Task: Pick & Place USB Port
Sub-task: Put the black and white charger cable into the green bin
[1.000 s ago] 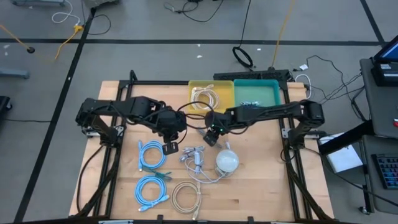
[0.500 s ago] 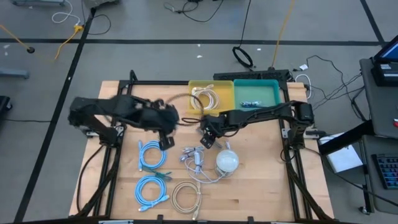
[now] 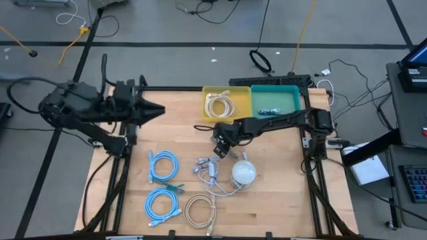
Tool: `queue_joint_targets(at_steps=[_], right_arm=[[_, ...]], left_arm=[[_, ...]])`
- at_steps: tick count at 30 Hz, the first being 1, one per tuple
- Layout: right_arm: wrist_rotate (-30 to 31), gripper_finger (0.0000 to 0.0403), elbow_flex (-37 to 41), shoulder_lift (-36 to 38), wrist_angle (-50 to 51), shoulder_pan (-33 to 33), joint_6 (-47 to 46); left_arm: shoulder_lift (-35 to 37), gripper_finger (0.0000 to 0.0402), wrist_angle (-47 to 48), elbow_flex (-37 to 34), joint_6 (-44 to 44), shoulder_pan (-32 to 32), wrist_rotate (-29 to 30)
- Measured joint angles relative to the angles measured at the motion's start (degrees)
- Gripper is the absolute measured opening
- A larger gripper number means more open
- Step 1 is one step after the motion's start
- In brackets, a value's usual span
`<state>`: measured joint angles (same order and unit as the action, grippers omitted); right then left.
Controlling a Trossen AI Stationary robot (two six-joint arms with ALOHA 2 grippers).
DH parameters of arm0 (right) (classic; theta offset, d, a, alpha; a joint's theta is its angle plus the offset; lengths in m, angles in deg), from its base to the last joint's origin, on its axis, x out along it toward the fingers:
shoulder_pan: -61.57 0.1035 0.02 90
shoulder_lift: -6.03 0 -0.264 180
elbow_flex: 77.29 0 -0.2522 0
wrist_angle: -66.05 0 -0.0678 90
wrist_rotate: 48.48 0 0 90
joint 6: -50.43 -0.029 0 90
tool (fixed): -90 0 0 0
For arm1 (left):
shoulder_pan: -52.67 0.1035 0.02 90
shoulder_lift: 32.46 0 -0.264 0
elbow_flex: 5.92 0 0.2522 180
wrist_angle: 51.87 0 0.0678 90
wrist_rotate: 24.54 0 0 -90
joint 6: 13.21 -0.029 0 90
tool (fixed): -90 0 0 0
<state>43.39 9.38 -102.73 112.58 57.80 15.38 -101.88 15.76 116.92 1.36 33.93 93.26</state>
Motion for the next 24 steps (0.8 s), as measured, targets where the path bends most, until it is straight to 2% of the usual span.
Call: queue_joint_targets(at_steps=[11,13,15,19,22,24], right_arm=[[-3.4,0.0215,0.1,-5.7,-0.3,-0.3,0.0],[-3.2,0.0192,0.1,-5.7,0.0,-0.3,0.1],[-3.0,0.0152,0.1,-5.7,0.1,-0.3,0.5],[-3.2,0.0032,0.1,-5.8,0.1,-0.3,3.1],[-4.3,0.0022,0.1,-5.7,0.1,-0.2,2.5],[-7.6,0.0021,0.1,-4.0,0.5,-0.2,3.1]], left_arm=[[-1.2,0.0051,2.4,0.0,2.0,-1.6,1.0],[-1.2,0.0051,3.0,0.0,2.3,-1.6,1.1],[-1.2,0.0051,3.1,0.0,2.5,-1.6,1.2],[-1.2,0.0051,3.1,0.0,2.4,-1.6,1.4],[-1.2,0.0051,3.5,0.0,2.2,-1.6,1.8],[-1.2,0.0051,4.0,0.0,2.2,-1.6,1.9]])
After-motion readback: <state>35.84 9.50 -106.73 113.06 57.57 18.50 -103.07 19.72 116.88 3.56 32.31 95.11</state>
